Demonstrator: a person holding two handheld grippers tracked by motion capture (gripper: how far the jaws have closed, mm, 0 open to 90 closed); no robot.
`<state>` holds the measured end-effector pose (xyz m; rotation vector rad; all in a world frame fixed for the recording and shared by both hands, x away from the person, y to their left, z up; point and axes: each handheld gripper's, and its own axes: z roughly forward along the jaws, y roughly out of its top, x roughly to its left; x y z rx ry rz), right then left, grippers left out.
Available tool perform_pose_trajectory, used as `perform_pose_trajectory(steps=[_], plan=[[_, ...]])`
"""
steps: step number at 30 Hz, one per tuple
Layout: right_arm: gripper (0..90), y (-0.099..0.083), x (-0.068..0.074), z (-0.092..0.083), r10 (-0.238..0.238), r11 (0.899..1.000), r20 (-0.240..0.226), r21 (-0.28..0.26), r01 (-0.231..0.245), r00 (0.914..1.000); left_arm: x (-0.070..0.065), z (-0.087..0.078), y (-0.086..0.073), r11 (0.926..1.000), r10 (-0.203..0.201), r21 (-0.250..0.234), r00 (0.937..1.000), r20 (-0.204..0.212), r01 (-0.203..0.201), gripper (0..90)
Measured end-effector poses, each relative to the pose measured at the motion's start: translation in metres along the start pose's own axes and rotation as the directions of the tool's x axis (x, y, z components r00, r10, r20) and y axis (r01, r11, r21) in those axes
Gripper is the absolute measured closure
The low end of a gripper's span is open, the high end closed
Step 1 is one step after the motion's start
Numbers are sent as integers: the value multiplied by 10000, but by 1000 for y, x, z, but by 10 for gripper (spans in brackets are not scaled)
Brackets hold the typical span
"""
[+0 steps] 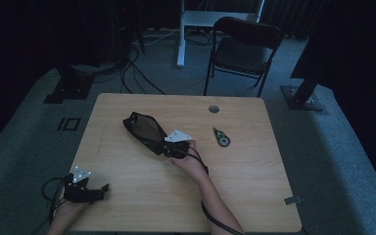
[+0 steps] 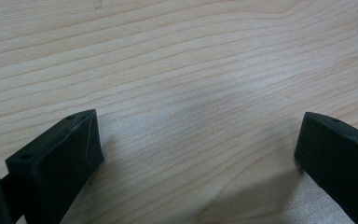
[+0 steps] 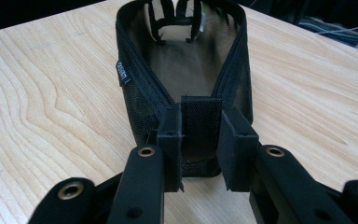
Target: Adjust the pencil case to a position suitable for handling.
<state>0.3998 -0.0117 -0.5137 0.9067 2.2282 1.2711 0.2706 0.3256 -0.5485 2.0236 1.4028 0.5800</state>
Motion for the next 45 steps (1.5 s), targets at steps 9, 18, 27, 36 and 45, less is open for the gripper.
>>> perform_pose_trajectory(steps=[9, 18, 27, 36, 45], plan=[[725, -1, -4, -9, 58, 10000, 153, 55, -59, 9999, 0, 0, 0, 10000, -3, 1, 10000, -1, 3, 8], [726, -13, -10, -25, 251, 9996, 235, 124, -254, 9994, 0, 0, 0, 10000, -3, 0, 10000, -1, 3, 7], [726, -26, -23, -46, 529, 9984, 571, 145, -539, 9970, 0, 0, 0, 10000, -2, -1, 10000, -1, 2, 8], [726, -39, -33, -68, 715, 9973, 837, 129, -728, 9939, 0, 0, 0, 10000, -3, -1, 10000, -1, 3, 8], [726, -53, -43, -94, 925, 9955, 1214, 113, -946, 9883, 0, 0, 0, 10000, -5, 0, 10000, -1, 5, 8]])
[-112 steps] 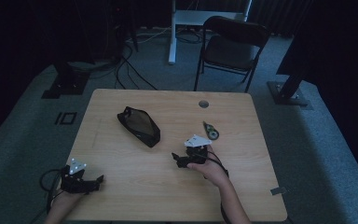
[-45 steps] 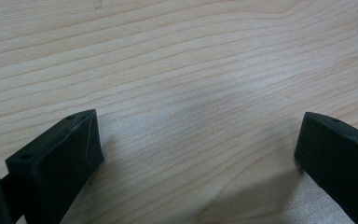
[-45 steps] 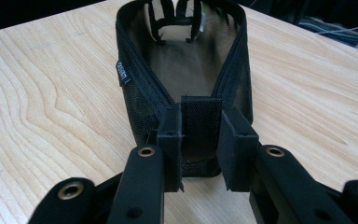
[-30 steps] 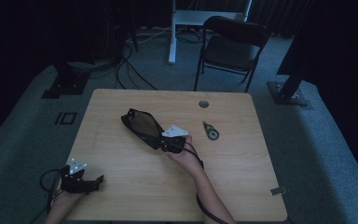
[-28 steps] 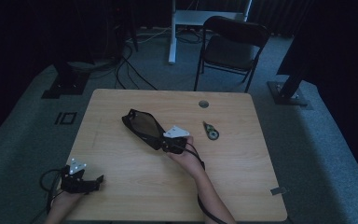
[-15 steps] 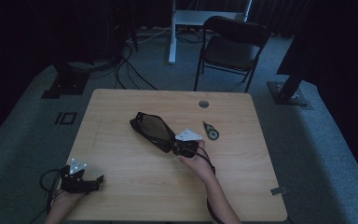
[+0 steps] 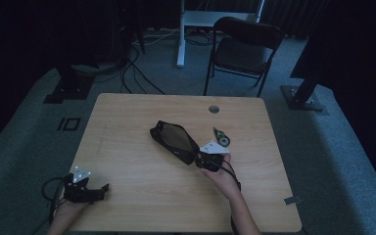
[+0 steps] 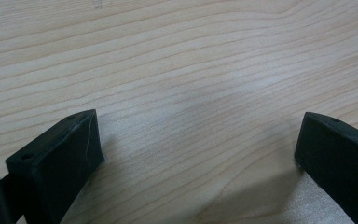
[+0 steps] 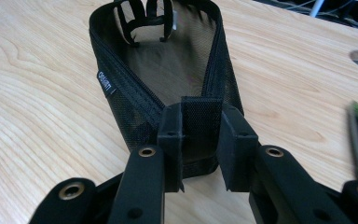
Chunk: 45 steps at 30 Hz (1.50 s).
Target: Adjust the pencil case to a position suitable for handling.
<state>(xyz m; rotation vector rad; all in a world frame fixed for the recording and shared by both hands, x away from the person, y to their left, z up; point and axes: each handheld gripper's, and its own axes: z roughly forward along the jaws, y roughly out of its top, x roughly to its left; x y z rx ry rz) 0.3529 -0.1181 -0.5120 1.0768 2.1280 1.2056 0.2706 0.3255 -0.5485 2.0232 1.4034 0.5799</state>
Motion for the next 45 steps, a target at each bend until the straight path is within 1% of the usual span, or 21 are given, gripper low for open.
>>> perform_pose_trajectory(steps=[5, 11, 13, 14, 17, 19, 24, 25, 26, 28, 29, 31, 33, 38, 41, 45], plan=[[726, -8, -5, -12, -27, 10000, 223, 30, 27, 9997, 0, 0, 0, 10000, -1, -2, 10000, 1, 1, 8], [726, -19, -12, -28, 121, 9999, 508, 37, -123, 9986, 0, 0, 0, 10000, 17, 9, 10000, -1, -17, 8], [726, -22, -15, -33, 235, 9997, 593, 41, -238, 9980, 0, 0, 0, 10000, 18, 11, 10000, -1, -18, 8], [726, -23, -15, -36, 194, 9998, 657, 76, -200, 9977, 0, 0, 0, 10000, 18, 10, 10000, -1, -18, 8], [726, -28, -15, -44, 102, 9999, 692, 120, -111, 9976, 0, 0, 0, 10000, 18, 9, 10000, -1, -18, 8], [726, -31, -15, -50, 280, 9996, 694, 73, -286, 9972, 0, 0, 0, 10000, 16, 8, 10000, -2, -16, 8], [726, -39, -16, -63, 238, 9996, 850, 117, -248, 9961, 0, 0, 0, 10000, 13, 5, 10000, -2, -13, 8], [726, -40, -16, -65, 308, 9995, 899, 93, -317, 9955, 0, 0, 0, 10000, 14, 4, 10000, -1, -14, 8], [726, -42, -16, -67, 341, 9993, 895, 89, -350, 9954, 0, 0, 0, 10000, 16, 5, 10000, -1, -16, 8], [726, -45, -14, -70, 481, 9988, 1046, 60, -490, 9933, 0, 0, 0, 10000, 14, 4, 10000, -2, -14, 8], [726, -46, -13, -71, 474, 9988, 1074, 63, -484, 9931, 0, 0, 0, 10000, 14, 5, 10000, -1, -14, 8], [726, -48, -9, -75, 535, 9985, 1004, 25, -540, 9935, 0, 0, 0, 10000, 18, 7, 10000, -1, -18, 8], [726, -49, -4, -78, 400, 9991, 1001, 68, -409, 9942, 0, 0, 0, 10000, 17, 6, 10000, -1, -17, 8], [726, -53, 2, -83, 391, 9992, 892, 30, -396, 9952, 0, 0, 0, 10000, 16, 9, 10000, -2, -16, 8], [726, -56, 5, -86, 253, 9997, 916, 41, -258, 9955, 0, 0, 0, 10000, 16, 7, 10000, -1, -16, 8], [726, -58, 6, -91, 329, 9995, 871, -8, -330, 9957, 0, 0, 0, 10000, 17, 8, 10000, -1, -17, 8]])
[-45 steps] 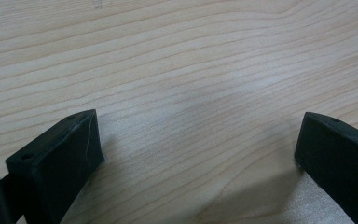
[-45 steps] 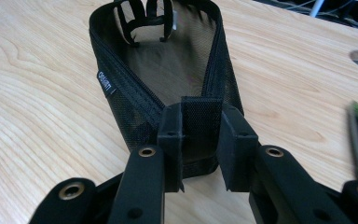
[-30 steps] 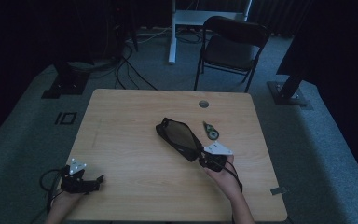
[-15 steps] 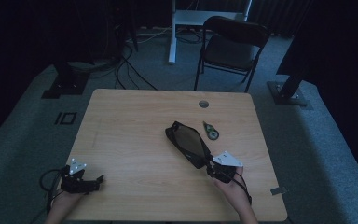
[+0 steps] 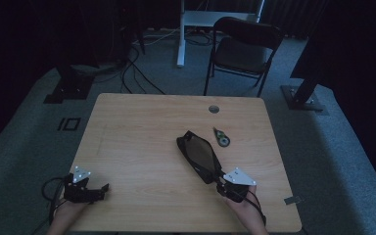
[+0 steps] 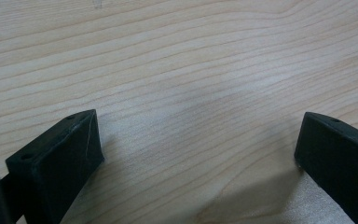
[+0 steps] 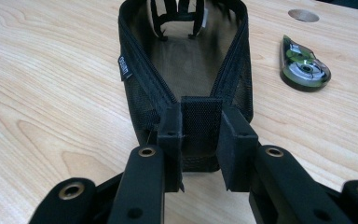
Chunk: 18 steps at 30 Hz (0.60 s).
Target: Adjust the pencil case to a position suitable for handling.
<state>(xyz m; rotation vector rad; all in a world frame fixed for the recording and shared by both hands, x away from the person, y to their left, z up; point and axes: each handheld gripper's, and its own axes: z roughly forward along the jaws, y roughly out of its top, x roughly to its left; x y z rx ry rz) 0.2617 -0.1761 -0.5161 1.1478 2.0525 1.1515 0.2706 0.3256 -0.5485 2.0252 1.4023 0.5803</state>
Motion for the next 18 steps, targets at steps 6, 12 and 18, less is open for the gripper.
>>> perform_pose_trajectory(steps=[6, 12, 18], plan=[[726, -3, 4, -5, -28, 10000, 148, 52, 28, 9999, 0, 0, 0, 10000, 0, 2, 10000, 0, 0, 8], [725, -5, 11, -10, 5, 10000, 69, 63, -5, 10000, 0, 0, 0, 10000, 0, 2, 10000, -2, 0, 8], [676, -3, 15, -12, -167, 9998, 288, 138, 163, 9994, 0, 0, 0, 10000, -1, 1, 10000, -2, 1, 8]])
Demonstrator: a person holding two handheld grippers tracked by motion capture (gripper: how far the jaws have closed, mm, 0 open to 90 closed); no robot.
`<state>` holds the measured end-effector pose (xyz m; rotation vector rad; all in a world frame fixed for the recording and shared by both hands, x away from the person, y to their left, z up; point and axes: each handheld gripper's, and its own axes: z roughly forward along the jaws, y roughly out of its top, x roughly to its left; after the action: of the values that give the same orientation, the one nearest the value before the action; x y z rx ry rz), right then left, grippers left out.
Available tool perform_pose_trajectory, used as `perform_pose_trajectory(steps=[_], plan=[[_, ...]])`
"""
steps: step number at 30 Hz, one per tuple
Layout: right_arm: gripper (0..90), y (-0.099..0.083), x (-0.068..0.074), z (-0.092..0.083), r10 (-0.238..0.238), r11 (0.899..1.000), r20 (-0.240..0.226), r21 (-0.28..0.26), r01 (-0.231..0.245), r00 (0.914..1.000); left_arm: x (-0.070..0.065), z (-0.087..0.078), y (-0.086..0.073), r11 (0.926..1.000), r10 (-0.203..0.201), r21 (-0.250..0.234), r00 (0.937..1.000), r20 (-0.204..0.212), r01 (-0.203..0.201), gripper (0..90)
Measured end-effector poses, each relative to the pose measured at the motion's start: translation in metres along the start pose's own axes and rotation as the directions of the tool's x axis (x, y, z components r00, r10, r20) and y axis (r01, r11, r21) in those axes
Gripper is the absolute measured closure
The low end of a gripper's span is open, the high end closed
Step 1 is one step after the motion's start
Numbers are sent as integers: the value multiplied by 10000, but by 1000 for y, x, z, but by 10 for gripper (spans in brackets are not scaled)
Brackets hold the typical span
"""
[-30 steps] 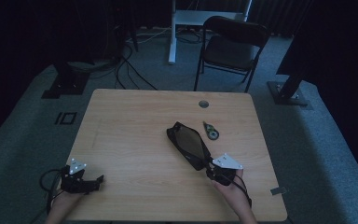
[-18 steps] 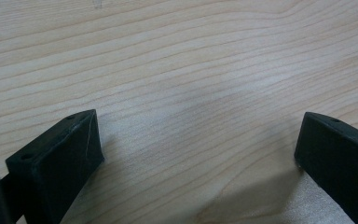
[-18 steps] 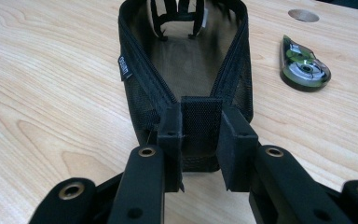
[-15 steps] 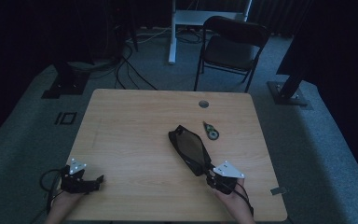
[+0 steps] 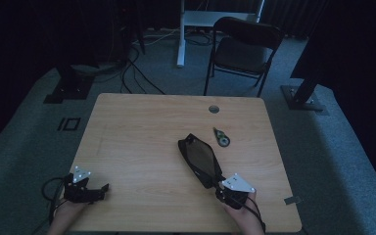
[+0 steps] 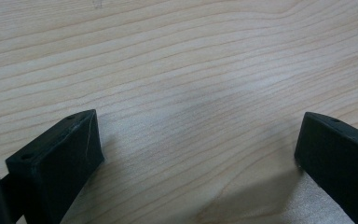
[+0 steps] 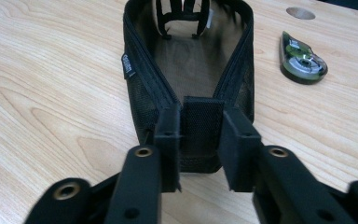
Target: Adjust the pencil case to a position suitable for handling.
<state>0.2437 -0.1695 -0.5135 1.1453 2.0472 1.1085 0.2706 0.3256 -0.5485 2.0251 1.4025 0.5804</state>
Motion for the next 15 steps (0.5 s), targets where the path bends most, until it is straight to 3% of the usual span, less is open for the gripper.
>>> perform_pose_trajectory(steps=[7, 15], plan=[[628, 10, -7, -7, -10, 9996, 149, -268, 14, 9999, 0, 0, 0, 10000, 2, 1, 10000, 1, -2, 8], [555, 30, -18, -16, 138, 9955, 97, -934, -128, 9999, 0, 0, 0, 10000, 3, 2, 10000, 1, -3, 8]])
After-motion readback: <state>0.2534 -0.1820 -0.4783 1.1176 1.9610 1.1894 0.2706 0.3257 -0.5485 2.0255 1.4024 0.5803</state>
